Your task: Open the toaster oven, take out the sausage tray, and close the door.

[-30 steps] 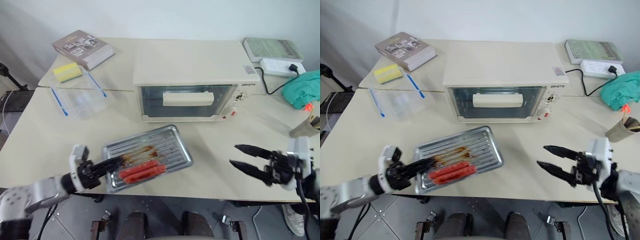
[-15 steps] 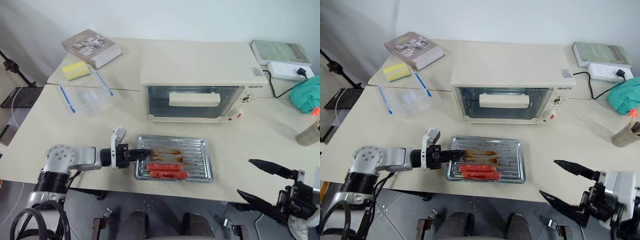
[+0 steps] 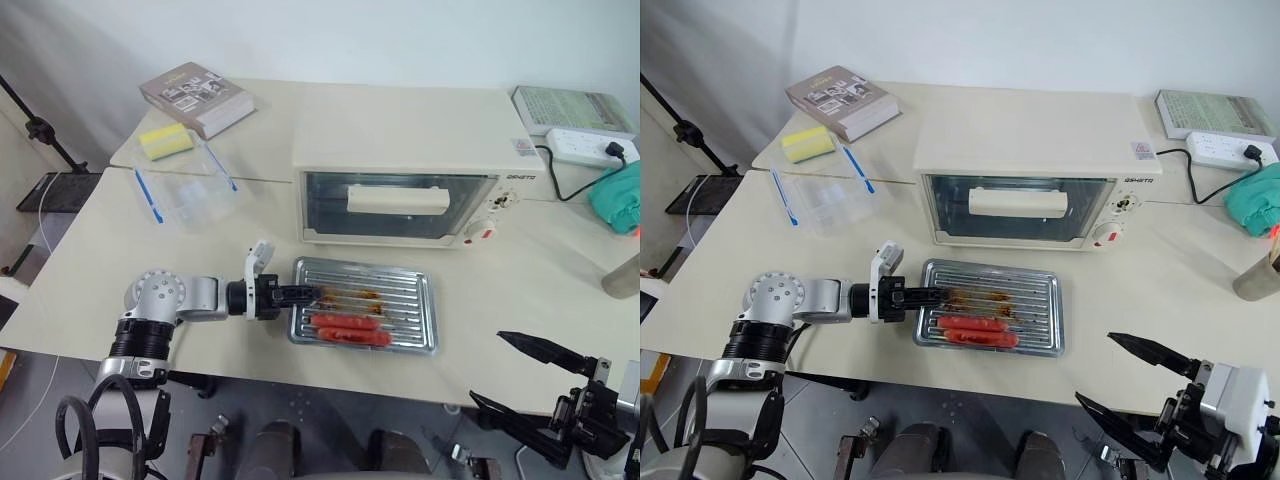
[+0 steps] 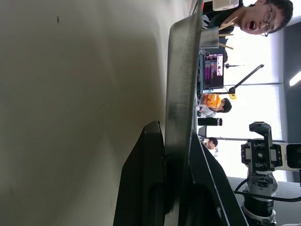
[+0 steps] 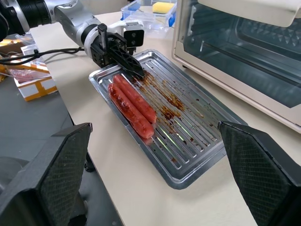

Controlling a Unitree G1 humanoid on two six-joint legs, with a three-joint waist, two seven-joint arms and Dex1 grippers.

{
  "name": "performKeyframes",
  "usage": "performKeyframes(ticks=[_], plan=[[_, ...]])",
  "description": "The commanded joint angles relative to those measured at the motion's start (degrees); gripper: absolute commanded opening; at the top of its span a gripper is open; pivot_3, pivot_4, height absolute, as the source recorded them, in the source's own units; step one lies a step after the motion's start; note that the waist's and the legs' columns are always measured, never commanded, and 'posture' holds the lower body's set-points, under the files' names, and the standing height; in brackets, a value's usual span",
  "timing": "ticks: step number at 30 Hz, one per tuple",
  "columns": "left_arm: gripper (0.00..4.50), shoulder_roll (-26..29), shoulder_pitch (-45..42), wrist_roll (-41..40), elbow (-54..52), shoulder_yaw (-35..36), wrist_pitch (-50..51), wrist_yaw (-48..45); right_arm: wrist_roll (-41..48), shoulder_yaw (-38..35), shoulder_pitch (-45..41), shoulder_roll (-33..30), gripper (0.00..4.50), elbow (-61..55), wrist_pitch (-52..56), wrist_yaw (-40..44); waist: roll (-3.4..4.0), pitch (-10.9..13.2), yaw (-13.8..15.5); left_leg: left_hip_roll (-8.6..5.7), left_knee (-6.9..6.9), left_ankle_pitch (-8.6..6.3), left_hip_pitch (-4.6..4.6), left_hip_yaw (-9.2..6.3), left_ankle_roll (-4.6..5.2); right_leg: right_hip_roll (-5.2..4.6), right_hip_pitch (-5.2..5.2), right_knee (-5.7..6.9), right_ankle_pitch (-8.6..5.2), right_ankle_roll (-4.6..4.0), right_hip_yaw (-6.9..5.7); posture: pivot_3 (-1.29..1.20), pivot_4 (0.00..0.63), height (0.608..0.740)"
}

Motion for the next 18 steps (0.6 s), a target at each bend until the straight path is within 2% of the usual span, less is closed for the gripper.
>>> performKeyframes(ticks=[1, 7, 13, 18], plan=[[1.13, -2.0, 1.1, 2.2, -0.5, 1.6, 2.6, 1.7, 0.2, -0.1, -0.3, -0.6, 4.50, -0.8, -0.6, -0.8, 0.00, 0.0, -0.1, 0.00, 0.00, 0.00, 0.00, 0.00, 0.00, 0.00, 0.00, 0.00, 0.00, 0.00, 0.00, 0.00, 0.150, 0.740], [2.90, -3.8, 1.5, 2.3, -5.3, 8.0, 6.5, 5.1, -0.2, 1.0, -1.5, -1.1, 4.50, 0.0, -0.6, -1.1, -0.09, 0.1, -0.4, 0.02, -0.04, -0.01, -0.07, -0.02, 0.00, 0.02, -0.03, 0.12, 0.01, 0.02, -0.04, 0.00, 0.150, 0.740], [4.48, -1.5, 3.8, 2.9, -10.2, 12.3, 8.6, 3.6, -0.7, 2.6, -3.3, -2.2, 4.50, 1.3, -0.5, -0.9, -0.14, 0.1, -1.5, 0.05, -0.06, -0.01, -0.07, -0.02, -0.01, 0.04, -0.03, 0.13, 0.01, 0.02, -0.05, 0.00, 0.150, 0.740], [4.48, 7.2, 8.0, 5.5, -13.8, 15.0, -1.1, -7.6, -1.2, 4.0, -6.2, -4.2, 4.50, 3.5, -0.3, 0.0, -0.19, 0.1, -3.2, 0.14, -0.12, -0.01, -0.01, 0.04, -0.08, 0.10, -0.13, 0.27, 0.01, 0.02, -0.03, 0.00, 0.150, 0.740]])
